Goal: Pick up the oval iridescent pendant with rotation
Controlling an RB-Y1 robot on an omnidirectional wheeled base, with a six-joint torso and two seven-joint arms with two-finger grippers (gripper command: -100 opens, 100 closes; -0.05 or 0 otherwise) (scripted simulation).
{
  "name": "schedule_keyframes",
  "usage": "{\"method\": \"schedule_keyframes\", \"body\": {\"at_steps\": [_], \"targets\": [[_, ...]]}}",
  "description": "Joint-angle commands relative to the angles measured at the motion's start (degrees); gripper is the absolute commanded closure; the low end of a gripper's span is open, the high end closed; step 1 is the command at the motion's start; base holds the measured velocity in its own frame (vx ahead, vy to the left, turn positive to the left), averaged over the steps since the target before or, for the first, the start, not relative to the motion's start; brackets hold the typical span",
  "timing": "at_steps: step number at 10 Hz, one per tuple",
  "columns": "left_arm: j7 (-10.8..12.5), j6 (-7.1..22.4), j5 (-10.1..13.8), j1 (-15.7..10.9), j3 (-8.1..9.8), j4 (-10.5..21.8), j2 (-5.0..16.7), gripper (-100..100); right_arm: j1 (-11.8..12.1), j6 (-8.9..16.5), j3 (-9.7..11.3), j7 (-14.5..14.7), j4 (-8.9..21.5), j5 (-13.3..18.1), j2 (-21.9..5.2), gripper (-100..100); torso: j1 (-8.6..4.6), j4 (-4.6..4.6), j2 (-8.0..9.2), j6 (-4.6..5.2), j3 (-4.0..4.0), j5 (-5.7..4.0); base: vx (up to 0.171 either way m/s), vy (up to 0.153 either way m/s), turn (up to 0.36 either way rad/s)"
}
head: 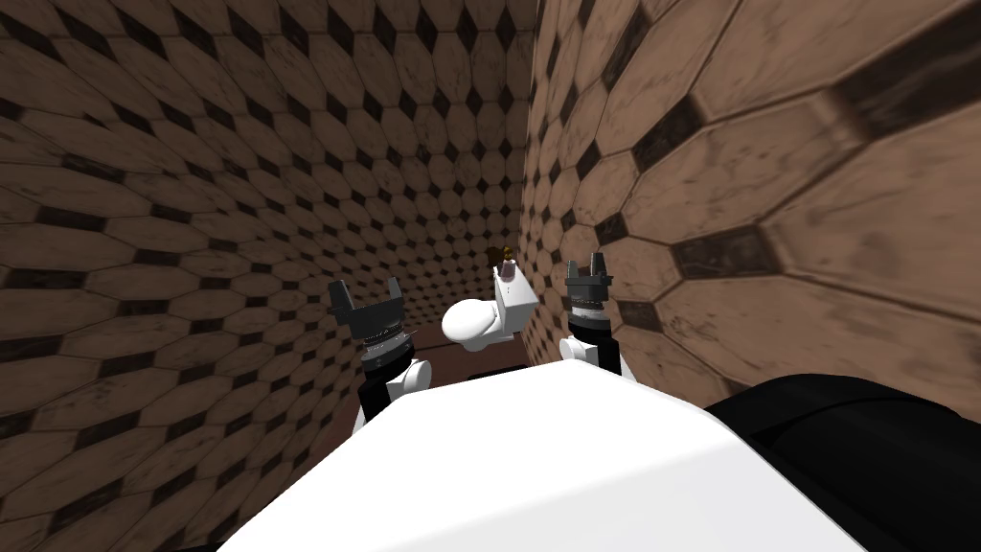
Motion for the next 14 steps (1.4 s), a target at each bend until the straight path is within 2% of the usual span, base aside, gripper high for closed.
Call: {"method": "schedule_keyframes", "body": {"at_steps": [1,4,6,14], "targets": [[0.0,0.0,0.0,0.0,0.00,0.0,0.0,0,-0.3,0.0,0.5,-0.7,0.9,-0.8,-2.2,-100,0.00,0.00,0.00,0.00,0.00,0.00,0.010,-0.005,0.001],[0.0,0.0,0.0,0.0,0.00,0.0,0.0,0,-1.0,-0.1,1.7,-2.3,3.0,-2.7,-5.2,-100,-0.05,-0.02,-0.09,0.00,-0.05,-0.01,0.023,-0.009,0.002],[0.0,0.0,0.0,0.0,0.00,0.0,0.0,0,-2.0,-0.2,3.4,-4.6,6.0,-5.4,-7.7,-100,-0.05,-0.04,-0.17,-0.01,-0.10,-0.01,0.046,-0.012,0.006],[0.0,0.0,0.0,0.0,0.00,0.0,0.0,0,-6.2,-0.6,10.0,-13.3,17.1,-15.6,-10.7,-100,-0.03,-0.05,-0.22,0.00,-0.13,-0.01,0.046,-0.006,0.011]]}}
